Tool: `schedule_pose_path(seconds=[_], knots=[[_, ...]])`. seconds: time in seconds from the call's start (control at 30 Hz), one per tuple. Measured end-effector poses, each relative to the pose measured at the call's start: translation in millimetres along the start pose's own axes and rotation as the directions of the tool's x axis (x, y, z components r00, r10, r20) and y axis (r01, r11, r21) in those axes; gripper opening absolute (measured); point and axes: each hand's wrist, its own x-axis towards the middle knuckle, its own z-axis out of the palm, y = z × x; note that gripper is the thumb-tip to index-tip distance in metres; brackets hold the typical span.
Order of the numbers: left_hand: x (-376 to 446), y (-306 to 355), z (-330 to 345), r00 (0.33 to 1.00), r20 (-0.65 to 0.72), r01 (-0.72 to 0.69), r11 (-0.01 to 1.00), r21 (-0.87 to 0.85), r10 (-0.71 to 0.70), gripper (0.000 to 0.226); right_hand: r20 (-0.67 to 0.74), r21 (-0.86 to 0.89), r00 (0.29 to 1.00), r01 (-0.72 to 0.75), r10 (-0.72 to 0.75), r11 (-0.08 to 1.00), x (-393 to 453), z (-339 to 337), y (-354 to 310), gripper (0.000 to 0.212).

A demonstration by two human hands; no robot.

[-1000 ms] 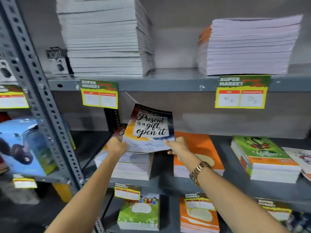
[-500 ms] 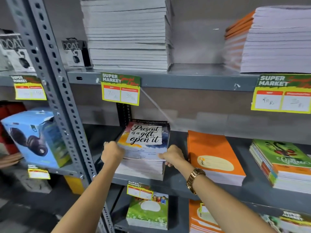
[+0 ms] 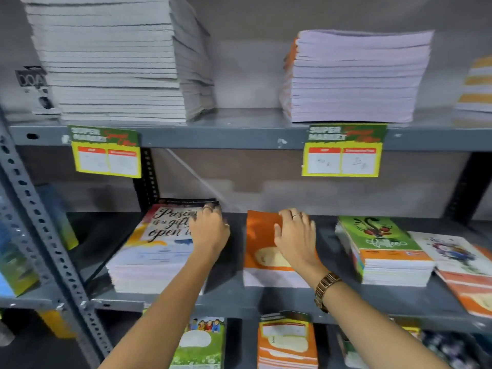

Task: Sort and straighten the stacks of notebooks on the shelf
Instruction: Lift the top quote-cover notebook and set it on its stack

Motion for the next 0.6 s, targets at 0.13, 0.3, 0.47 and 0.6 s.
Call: schedule_pose_path(seconds=[0.13, 0.3, 0.47, 0.6], knots=[[-6.8, 71.6, 18.5, 0.982, -0.012, -0.19, 0.978, -0.089, 0.19, 0.038, -0.122, -0.227, 0.987, 0.071, -0.101, 0.971, -4.7, -22.8, 76.0, 0.03], [-21.3, 158.2, 41.7, 0.949, 0.014, -0.311, 0.94, -0.141, 0.316, 0.04, -0.061, -0.302, 0.998, -0.037, 0.02, 0.952, -10.9, -48.3, 175.6, 0.033], [-38.8, 245.6, 65.1, 0.918, 0.055, -0.359, 0.88, -0.312, 0.394, 0.037, -0.013, -0.336, 0.975, -0.213, 0.222, 0.917, -29.6, -74.3, 280.5, 0.034], [-55.5, 305.2, 80.8, 0.89, 0.103, -0.376, 0.842, -0.387, 0.444, 0.038, -0.016, -0.376, 0.941, -0.319, 0.337, 0.87, -43.8, -92.0, 344.2, 0.028]])
